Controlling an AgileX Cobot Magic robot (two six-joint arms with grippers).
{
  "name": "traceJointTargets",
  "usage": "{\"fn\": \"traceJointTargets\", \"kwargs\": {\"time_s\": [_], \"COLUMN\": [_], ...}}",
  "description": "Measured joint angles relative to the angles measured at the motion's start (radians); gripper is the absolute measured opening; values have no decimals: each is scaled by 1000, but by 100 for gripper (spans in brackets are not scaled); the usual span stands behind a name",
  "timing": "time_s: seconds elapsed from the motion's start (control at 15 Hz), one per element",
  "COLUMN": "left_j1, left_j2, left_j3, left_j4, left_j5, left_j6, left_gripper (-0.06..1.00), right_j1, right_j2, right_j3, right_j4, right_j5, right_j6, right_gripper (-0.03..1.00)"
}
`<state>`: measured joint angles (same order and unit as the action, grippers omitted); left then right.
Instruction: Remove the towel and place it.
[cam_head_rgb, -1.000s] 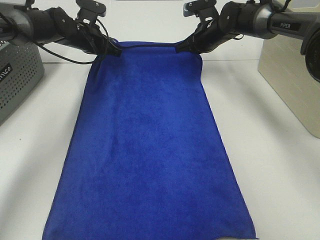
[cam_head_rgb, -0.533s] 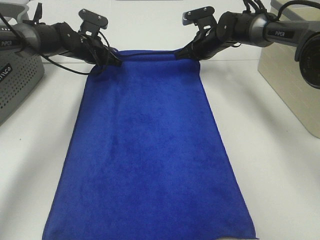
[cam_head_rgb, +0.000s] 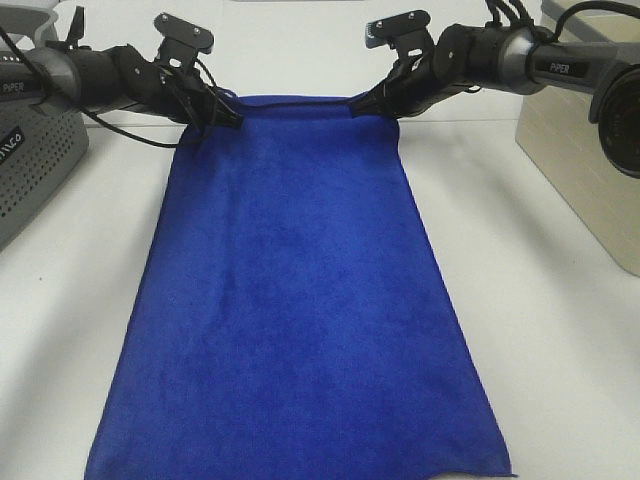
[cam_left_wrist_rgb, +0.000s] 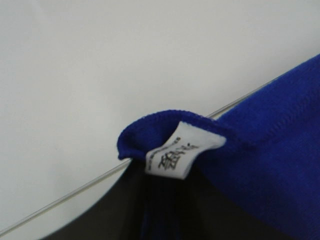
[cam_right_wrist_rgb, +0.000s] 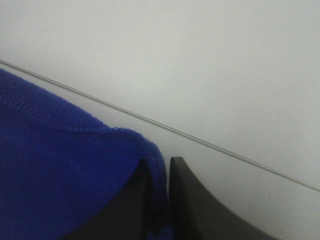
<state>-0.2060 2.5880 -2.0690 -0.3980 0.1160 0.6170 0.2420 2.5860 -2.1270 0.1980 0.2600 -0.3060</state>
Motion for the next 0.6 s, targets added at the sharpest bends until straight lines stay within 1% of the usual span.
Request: {"fn": "traceJointTargets", "kwargs": {"time_s": [0.07,0.13,0.2,0.27,0.33,0.4,0.47,0.53,0.6], "left_j1": [0,0,0,0,0,0,0,0,0], "left_j2": [0,2,1,4,7,12,17,19,18], "left_j3": [0,0,0,0,0,0,0,0,0], "left_j4": [0,0,0,0,0,0,0,0,0], "left_j5": [-6,-16,-23,-37,-42,-46,-46,-45,-44], "left_j6": [0,0,0,-4,-10,-12,-15,-15,-15], "left_gripper": [32,37,47,58,68,76,80,82,83], "right_j1": [0,0,0,0,0,0,-1,-1,-1], "right_j2": [5,13,17,22,24,24,24,24,13], "right_j3": [0,0,0,0,0,0,0,0,0], "right_j4": [0,0,-1,-4,-14,-23,-26,-26,-27], "right_j5": [0,0,1,1,1,10,28,61,142], "right_j6": [0,0,0,0,0,0,0,0,0], "right_gripper": [28,33,45,55,60,62,63,63,64]}}
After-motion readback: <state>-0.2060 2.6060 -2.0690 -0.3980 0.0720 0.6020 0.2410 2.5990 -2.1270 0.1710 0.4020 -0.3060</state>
